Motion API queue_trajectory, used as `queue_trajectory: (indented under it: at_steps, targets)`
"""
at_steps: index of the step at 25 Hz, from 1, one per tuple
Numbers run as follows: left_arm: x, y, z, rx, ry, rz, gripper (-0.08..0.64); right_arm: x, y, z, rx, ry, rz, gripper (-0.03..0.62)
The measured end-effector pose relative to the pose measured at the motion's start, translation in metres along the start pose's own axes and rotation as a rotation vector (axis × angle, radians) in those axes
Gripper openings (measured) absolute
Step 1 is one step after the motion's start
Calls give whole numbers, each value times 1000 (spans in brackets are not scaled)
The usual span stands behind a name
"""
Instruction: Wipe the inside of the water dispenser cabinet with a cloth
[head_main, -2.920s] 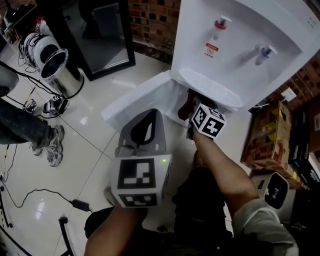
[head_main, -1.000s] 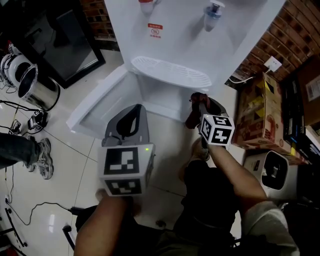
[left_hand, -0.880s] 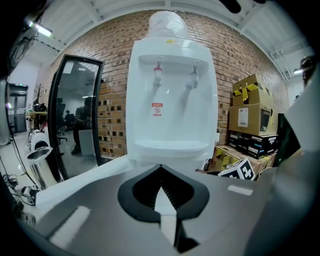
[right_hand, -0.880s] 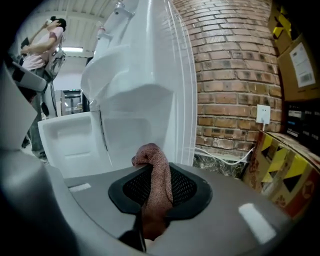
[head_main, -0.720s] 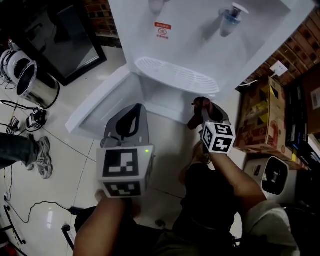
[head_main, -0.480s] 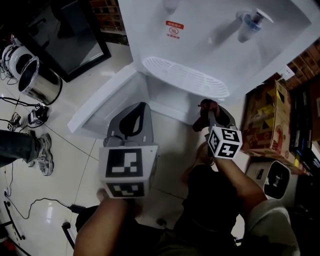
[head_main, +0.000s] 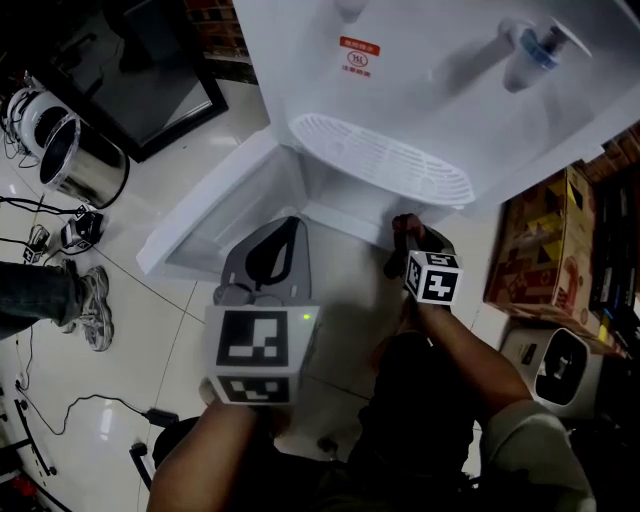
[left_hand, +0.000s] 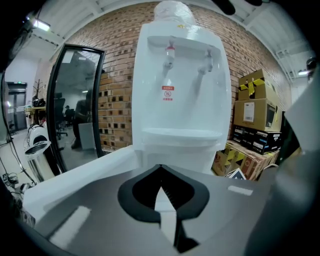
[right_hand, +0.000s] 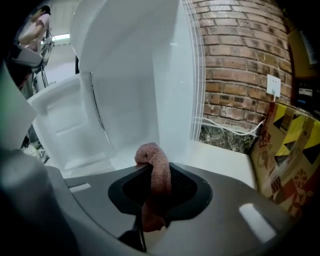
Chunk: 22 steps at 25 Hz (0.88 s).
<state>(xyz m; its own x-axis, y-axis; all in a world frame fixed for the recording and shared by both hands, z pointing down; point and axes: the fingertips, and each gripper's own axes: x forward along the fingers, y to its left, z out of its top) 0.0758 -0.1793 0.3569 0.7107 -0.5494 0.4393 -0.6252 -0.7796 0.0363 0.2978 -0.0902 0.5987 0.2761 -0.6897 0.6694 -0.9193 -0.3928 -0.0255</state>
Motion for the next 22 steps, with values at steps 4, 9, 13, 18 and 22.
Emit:
queue_trajectory:
  at_steps: [4,9,13,18,22]
  targets:
    - [2,9,-6,-13,23,11,0,31,0,-39,-43,125,-12,94]
    - [5,14,-11,-27,38,10,0,59,-1,-68,-50,208,-21,95]
    - [3,18,-15,-49,57,11,0,74,-5,-87,-31,273,-34,95]
    - [3,28,-14,-49,54,21,0,68,8,-77,14,263,3,95]
    - [0,39,-11,-51,38,35,2,51,56,-22,-9,103,142,95]
